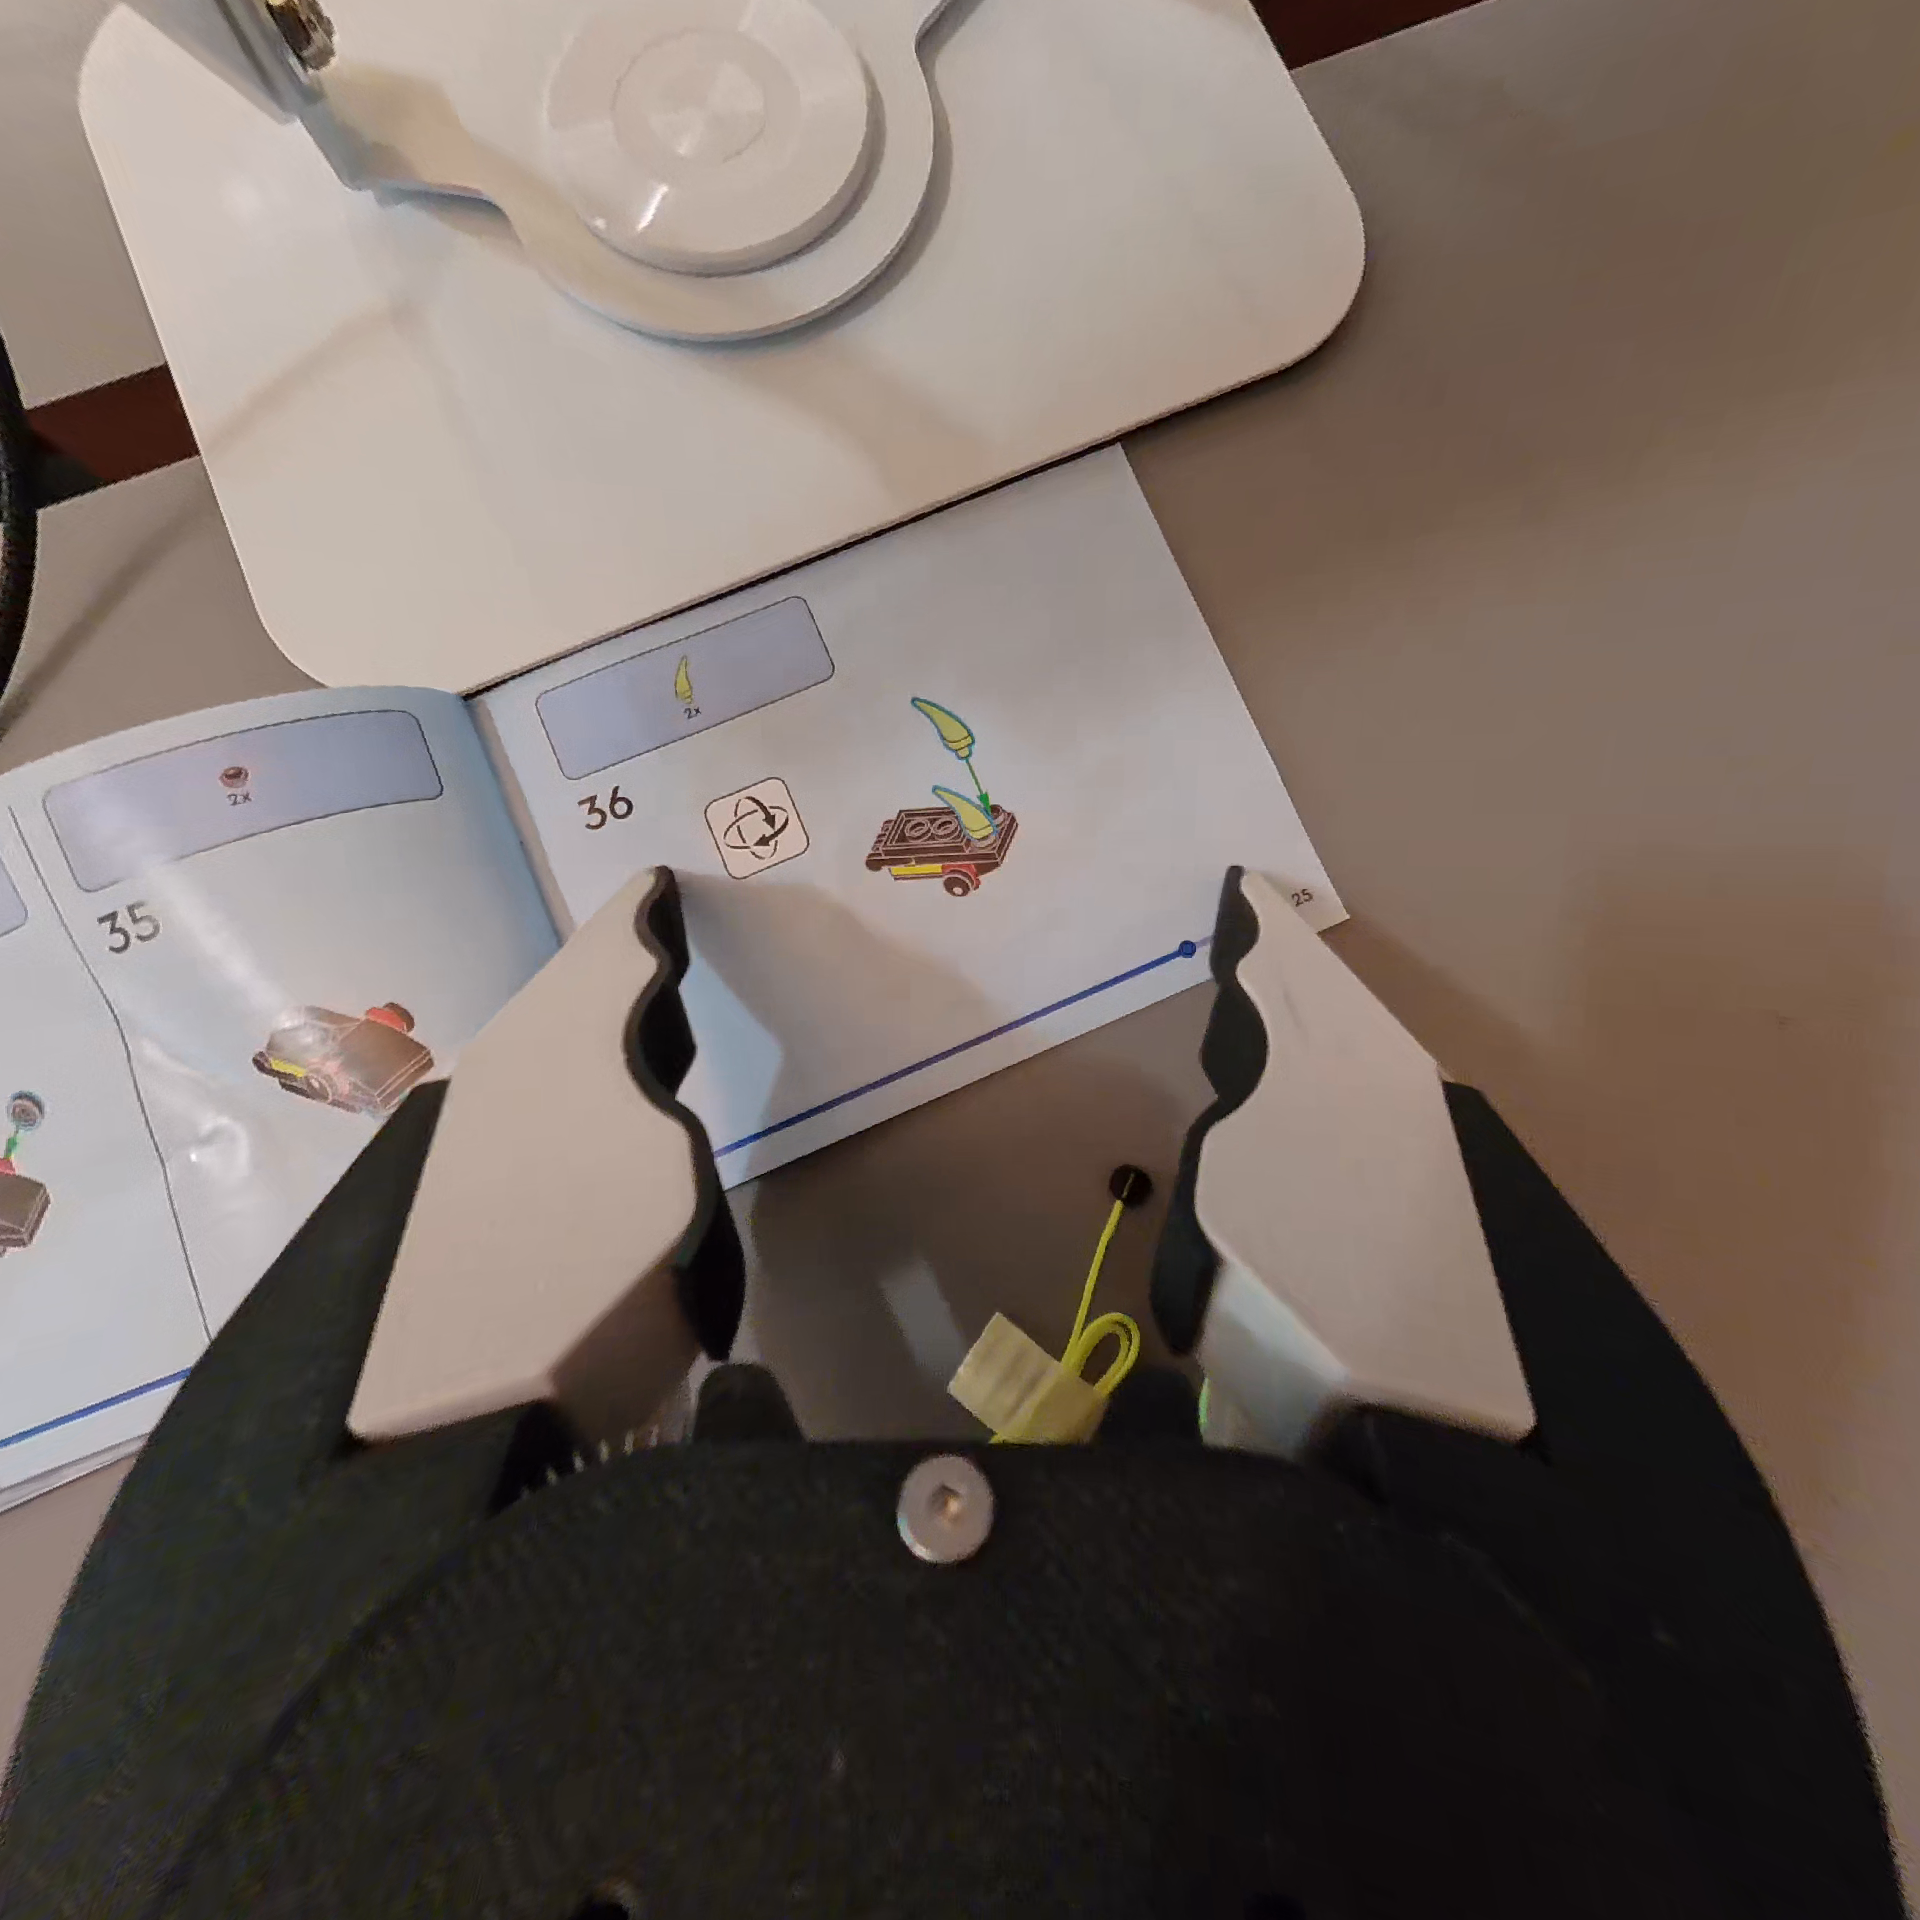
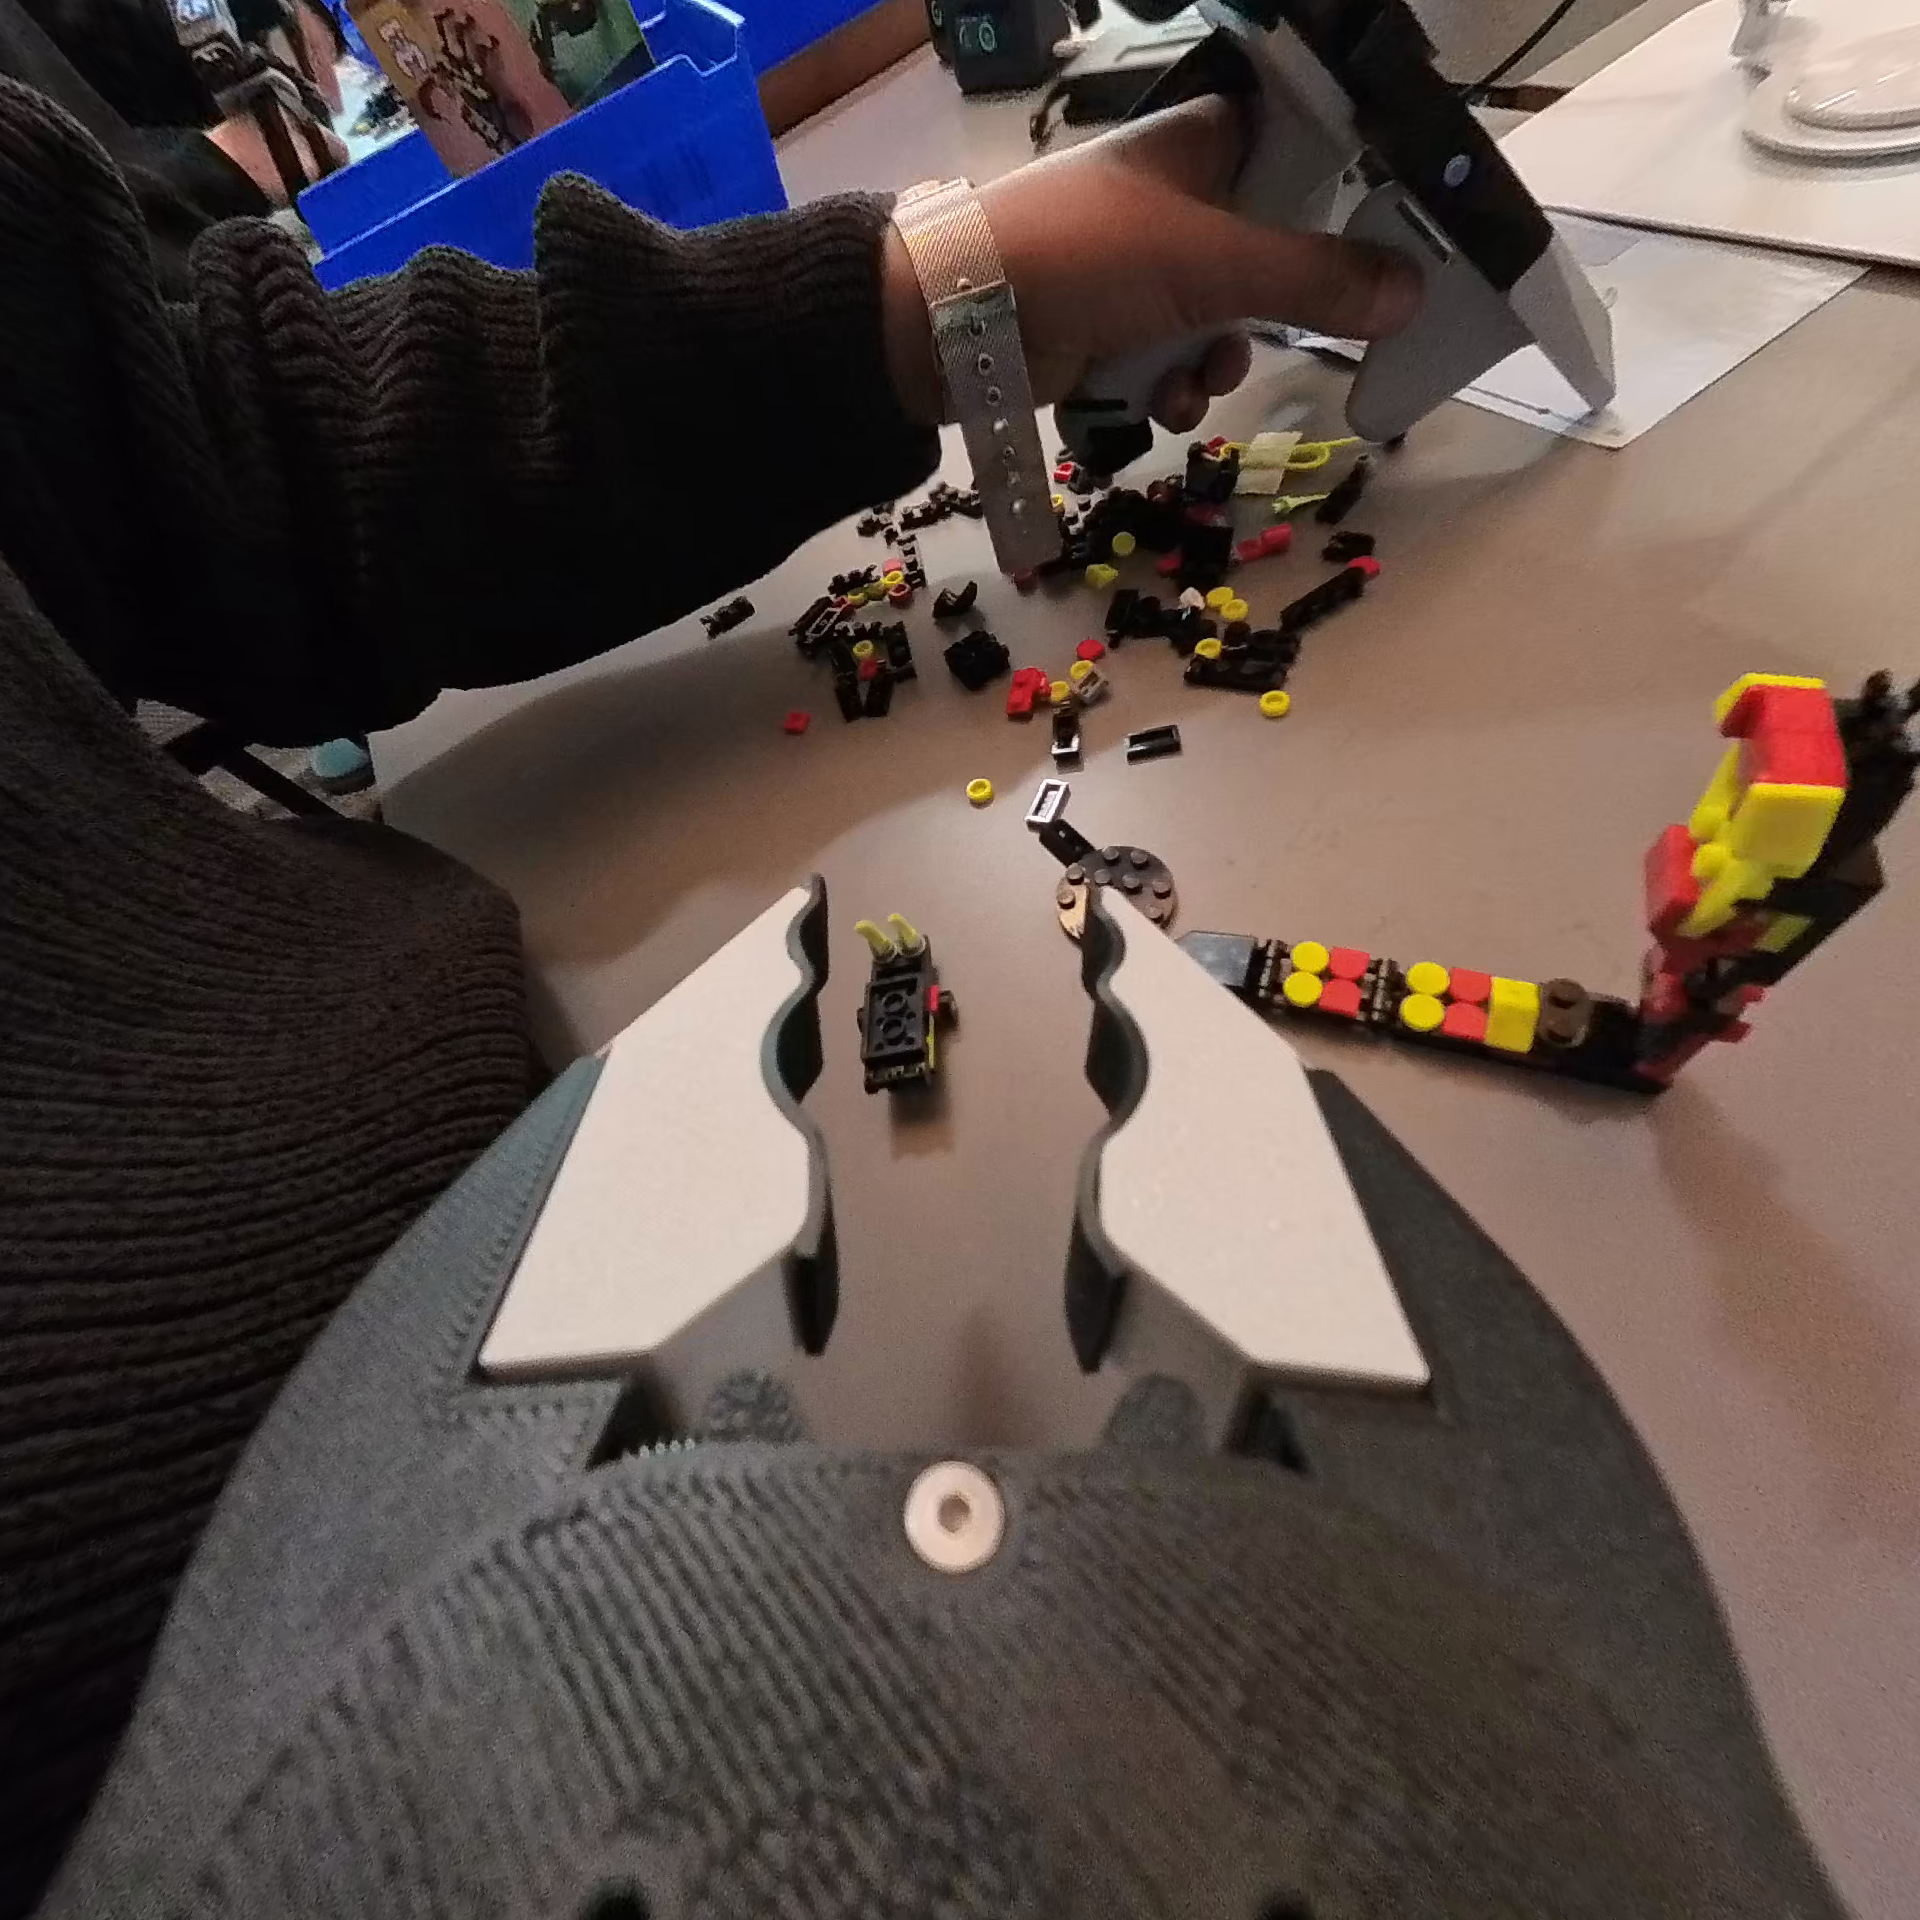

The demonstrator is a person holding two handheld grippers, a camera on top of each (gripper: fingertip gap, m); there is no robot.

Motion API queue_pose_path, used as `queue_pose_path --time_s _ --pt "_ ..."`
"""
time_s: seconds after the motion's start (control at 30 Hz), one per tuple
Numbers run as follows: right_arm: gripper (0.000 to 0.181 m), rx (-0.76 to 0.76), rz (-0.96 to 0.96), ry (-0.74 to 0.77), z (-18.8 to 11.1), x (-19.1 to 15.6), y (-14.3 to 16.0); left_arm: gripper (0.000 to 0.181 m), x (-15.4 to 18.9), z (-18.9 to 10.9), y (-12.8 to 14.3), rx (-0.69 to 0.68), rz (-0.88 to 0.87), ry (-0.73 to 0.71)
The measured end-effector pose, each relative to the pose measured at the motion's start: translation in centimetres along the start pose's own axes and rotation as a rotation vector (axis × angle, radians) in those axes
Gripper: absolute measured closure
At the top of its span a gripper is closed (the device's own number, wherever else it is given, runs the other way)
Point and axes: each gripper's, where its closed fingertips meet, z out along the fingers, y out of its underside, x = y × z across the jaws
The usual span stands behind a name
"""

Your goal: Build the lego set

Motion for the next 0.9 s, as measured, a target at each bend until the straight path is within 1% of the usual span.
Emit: queue_pose_path --time_s 0.07,0.2,0.37,0.4,0.47,0.5,0.53,0.63,0.67,0.7,0.8,0.83,0.87,0.9 --pt "0.133 -0.002 0.006 -0.005 0.0 0.0 0.0 0.099 -0.1 -0.2 -0.1 -0.002 -0.004 0.001" --pt "0.134 -0.003 0.004 -0.002 0.0 0.0 0.1 0.109 -0.2 -0.2 -0.2 -0.01 0.0 0.007" --pt "0.133 -0.005 0.012 -0.003 0.0 0.0 0.1 0.129 -0.6 -0.3 -0.3 -0.011 -0.029 0.024" --pt "0.134 -0.005 0.01 -0.001 0.0 0.1 0.1 0.127 -0.2 -0.4 -0.4 -0.01 -0.046 0.051" --pt "0.134 -0.004 0.01 0.0 0.0 0.1 0.1 0.095 1.1 -0.8 -1.1 0.029 -0.059 0.126" --pt "0.134 -0.004 0.012 -0.001 0.1 0.1 0.1 0.082 1.5 -0.9 -1.4 0.047 -0.049 0.138" --pt "0.134 -0.005 0.014 -0.003 0.1 0.1 0.1 0.075 1.5 -0.9 -1.5 0.053 -0.032 0.119" --pt "0.134 -0.005 0.016 -0.002 0.1 0.1 0.1 0.078 0.8 0.1 -0.6 -0.015 0.03 0.033" --pt "0.134 -0.004 0.016 -0.001 0.0 0.1 0.1 0.074 0.8 0.4 -0.2 -0.03 0.033 0.034" --pt "0.134 -0.002 0.016 0.0 0.0 0.2 0.1 0.075 0.8 0.4 -0.3 -0.01 0.036 0.039" --pt "0.134 0.001 0.024 -0.002 0.0 0.2 0.1 0.075 0.8 0.4 -0.3 -0.008 0.04 0.037" --pt "0.134 0.001 0.027 -0.005 0.0 0.2 0.1 0.08 0.7 0.3 -0.3 -0.01 0.042 0.035" --pt "0.134 0.001 0.028 -0.007 0.0 0.2 0.1 0.096 0.6 0.3 -0.5 -0.002 0.039 0.034" --pt "0.134 0.001 0.028 -0.007 0.0 0.2 0.1 0.108 0.6 0.2 -0.6 0.005 0.037 0.034"
